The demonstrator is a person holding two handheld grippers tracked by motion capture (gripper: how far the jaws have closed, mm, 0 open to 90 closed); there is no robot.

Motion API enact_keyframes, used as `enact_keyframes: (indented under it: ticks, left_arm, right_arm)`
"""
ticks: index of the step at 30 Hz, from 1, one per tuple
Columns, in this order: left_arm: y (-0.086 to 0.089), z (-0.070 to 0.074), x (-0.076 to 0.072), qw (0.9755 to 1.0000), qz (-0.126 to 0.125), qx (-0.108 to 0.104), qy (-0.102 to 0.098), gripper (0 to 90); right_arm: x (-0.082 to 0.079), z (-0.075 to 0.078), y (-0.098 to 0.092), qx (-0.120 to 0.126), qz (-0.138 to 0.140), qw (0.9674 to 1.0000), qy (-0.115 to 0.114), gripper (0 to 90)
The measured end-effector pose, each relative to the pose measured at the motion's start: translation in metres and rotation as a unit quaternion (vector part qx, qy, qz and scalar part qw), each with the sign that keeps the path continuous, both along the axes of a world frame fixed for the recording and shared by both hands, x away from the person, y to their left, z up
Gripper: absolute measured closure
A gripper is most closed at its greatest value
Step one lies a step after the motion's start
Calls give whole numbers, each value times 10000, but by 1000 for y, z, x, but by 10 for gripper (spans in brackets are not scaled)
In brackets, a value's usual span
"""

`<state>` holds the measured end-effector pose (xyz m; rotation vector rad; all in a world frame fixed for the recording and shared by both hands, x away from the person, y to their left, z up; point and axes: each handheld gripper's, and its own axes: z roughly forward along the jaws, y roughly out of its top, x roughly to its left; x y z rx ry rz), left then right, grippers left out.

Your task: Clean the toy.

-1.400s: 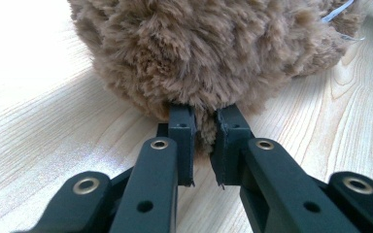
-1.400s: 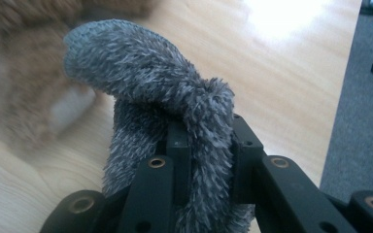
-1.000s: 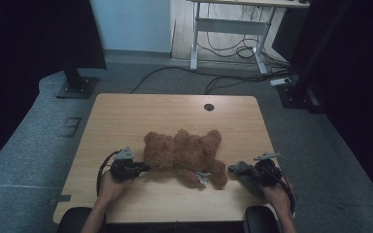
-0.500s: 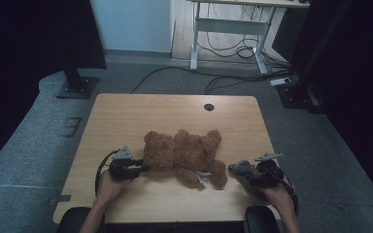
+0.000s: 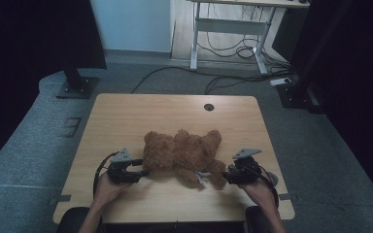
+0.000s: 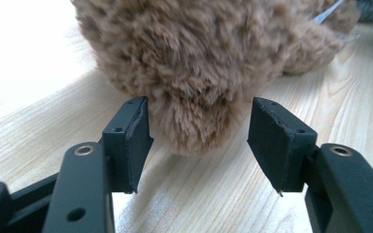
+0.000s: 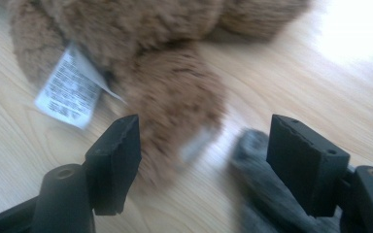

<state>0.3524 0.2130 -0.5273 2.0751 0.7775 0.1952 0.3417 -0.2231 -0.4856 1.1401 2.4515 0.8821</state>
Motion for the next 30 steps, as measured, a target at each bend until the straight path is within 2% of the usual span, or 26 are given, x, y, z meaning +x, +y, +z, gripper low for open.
enact_keyframes:
  ticks: [5,8,14,18,22,26,30]
  left_arm:
    - [-3,-3,2,10000,13,42,80,401]
    - [-5,-6,3,9998,21,154,113,401]
    - [-11,-9,4,9996,4,229,145,412]
    - [-15,-11,6,9993,-19,310,193,429]
    - [-19,-13,7,9992,19,346,217,471]
    - [-20,-13,8,9991,31,331,259,560]
    - [-22,-14,8,9991,37,357,246,657]
  right_arm:
    - [7,-12,17,14,106,9999,54,245]
    - [9,-19,23,-38,129,9999,98,235]
    - [9,-35,27,-247,134,9994,194,224]
    - [8,-40,28,-240,128,9994,214,226]
    - [8,-44,29,-282,102,9993,245,275]
    - [6,-45,30,-340,55,9992,187,348]
    - [5,-42,31,-356,-17,9991,236,415]
